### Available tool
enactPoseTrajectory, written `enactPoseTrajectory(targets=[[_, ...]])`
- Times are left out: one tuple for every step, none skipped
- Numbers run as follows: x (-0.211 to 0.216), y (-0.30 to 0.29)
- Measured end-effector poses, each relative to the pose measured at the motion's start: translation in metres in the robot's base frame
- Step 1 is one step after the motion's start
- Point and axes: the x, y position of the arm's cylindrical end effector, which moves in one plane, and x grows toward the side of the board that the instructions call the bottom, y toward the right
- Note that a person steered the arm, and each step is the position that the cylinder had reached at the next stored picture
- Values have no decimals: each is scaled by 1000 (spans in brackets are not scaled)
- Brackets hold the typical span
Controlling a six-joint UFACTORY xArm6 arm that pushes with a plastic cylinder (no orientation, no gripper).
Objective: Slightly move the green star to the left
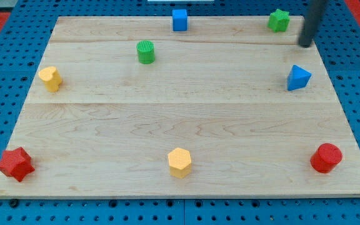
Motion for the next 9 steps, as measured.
enactPoseTrajectory(targets=[[-31,31],[-85,10],[-87,2],[-77,-32],[-77,-71],[-77,-97],[-85,-116],[-82,-138],[-70,-150]])
